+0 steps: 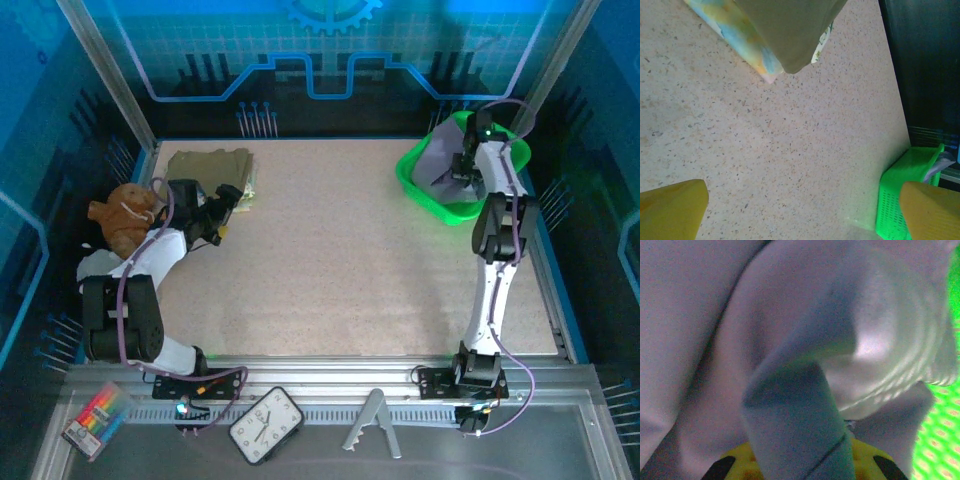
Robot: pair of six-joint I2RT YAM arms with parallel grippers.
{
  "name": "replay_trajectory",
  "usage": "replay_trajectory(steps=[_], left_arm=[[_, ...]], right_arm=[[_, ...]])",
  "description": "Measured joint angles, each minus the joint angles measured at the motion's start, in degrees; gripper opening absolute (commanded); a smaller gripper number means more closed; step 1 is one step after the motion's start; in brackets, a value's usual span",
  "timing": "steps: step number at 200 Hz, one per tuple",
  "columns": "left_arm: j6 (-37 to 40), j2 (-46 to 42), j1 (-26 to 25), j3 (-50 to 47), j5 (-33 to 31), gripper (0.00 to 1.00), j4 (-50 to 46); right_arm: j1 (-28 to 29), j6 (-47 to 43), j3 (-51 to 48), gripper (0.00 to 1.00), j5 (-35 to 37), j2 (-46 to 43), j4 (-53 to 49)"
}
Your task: Fold and stack the skirts
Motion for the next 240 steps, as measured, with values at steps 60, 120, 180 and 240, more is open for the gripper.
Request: replay_trajectory(steps=[60,120,180,240], left_arm=[[4.85,-3.17,-2.49,0.07,-2.73,0.99,-0.94],[8.61,-5.05,-6.36,1.27,-5.53,0.99,-1.11],[9.53,-5.07,-6.73,3.89,-6.40,0.99,-3.52],[11.72,-7.30,-6.73,6.38,-10.56,0.99,-7.04]], right_arm=[[3.17,0.00,-5.60,0.00,-1.70,-20.11,4.87],[14.34,-0.50,-3.41,0.00,-3.91,-31.12,5.81],[26.43,-2.14,7.02,0.00,-12.50,-31.52,3.39],[33.40,1.55,-13.07,0.00,-18.47,-41.11,9.27]])
